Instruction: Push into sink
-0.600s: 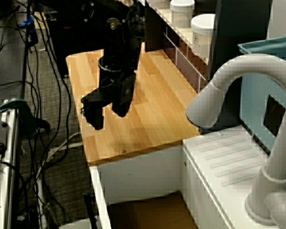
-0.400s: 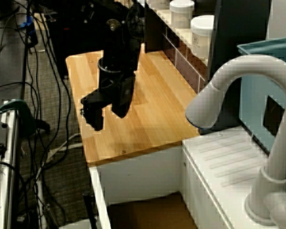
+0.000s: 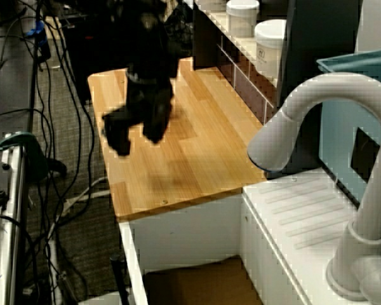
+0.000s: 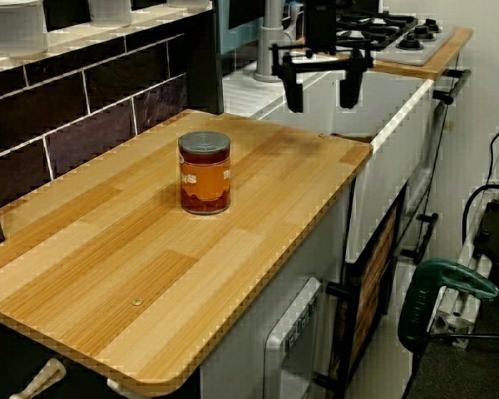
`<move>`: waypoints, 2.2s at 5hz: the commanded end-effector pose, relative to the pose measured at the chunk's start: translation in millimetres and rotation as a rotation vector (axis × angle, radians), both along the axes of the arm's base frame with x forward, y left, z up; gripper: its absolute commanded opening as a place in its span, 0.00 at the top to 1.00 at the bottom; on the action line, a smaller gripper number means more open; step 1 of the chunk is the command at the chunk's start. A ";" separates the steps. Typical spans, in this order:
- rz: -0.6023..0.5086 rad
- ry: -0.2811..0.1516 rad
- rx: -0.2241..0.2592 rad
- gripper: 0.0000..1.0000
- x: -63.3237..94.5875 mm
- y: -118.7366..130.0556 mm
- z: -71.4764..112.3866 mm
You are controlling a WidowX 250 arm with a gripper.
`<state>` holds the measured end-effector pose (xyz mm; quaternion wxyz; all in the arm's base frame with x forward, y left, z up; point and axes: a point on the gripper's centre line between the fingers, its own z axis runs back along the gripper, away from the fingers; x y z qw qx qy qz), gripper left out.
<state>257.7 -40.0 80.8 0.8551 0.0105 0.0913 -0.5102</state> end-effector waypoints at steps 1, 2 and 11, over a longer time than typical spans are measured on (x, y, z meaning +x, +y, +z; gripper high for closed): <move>-0.155 -0.158 -0.084 0.00 -9.2 78.8 58.0; -0.251 -0.143 -0.112 0.00 -4.3 111.8 50.9; -0.200 -0.055 -0.055 0.00 49.6 196.1 -32.9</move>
